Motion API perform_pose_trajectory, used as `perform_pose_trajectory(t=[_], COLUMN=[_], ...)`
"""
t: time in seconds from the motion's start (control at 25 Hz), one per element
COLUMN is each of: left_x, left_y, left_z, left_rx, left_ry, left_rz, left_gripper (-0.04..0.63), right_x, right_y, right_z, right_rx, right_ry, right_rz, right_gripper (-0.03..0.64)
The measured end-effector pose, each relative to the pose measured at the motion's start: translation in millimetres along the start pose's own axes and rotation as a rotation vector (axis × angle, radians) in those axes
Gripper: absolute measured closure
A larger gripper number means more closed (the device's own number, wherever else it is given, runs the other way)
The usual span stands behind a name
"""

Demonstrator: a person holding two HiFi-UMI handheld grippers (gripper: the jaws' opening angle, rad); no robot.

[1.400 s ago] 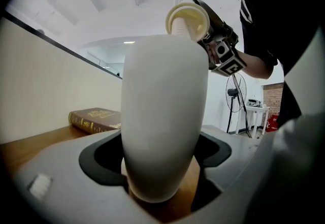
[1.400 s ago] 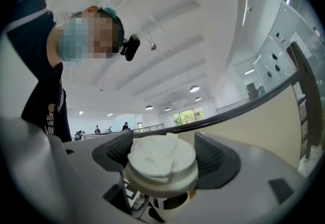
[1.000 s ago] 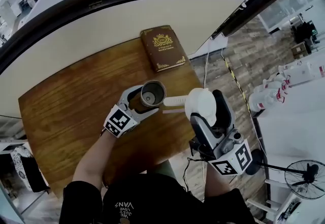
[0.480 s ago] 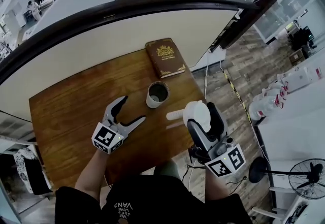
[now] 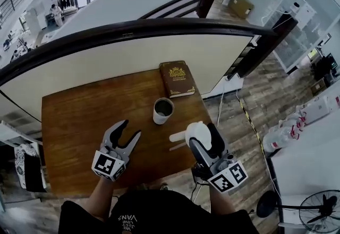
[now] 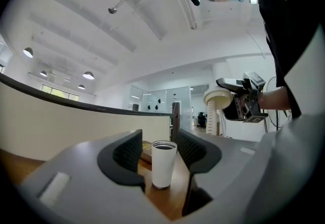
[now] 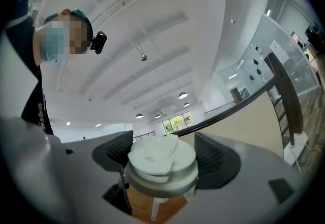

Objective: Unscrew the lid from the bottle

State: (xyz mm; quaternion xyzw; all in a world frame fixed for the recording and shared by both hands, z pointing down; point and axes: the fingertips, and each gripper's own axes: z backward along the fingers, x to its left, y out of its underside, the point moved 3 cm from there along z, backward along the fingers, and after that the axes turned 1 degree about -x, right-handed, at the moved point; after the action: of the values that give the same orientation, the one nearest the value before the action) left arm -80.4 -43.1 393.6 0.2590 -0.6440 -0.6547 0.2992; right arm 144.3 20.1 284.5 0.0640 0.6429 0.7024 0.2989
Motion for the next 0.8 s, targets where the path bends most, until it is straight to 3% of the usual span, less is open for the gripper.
perform_pose_trajectory(t=[0.16, 0.24, 0.48, 0.8], left_x=[-21, -33, -75, -123], left_y=[-7, -10, -21, -15], left_z=[14, 21, 35, 57], left_rx=[-0.010, 0.001, -0.007, 0.008], left_ry=[-0.099, -0.127, -0.177, -0.218], left_rz=[0.011, -0.006, -0.052, -0.041], left_gripper=[0.525, 0.570, 0.584, 0.584], right_x=[-4, -4, -3, 0], right_y=[-3, -3, 1, 13], right_z=[12, 19, 43, 73], right_rx=[0.011, 0.018, 0.038, 0.079], right_ry=[-0.042, -0.060, -0.105, -0.143], right_rz=[-0.012, -0.023, -0.055, -0.092], right_gripper=[0.262, 0.262, 0.262, 0.262])
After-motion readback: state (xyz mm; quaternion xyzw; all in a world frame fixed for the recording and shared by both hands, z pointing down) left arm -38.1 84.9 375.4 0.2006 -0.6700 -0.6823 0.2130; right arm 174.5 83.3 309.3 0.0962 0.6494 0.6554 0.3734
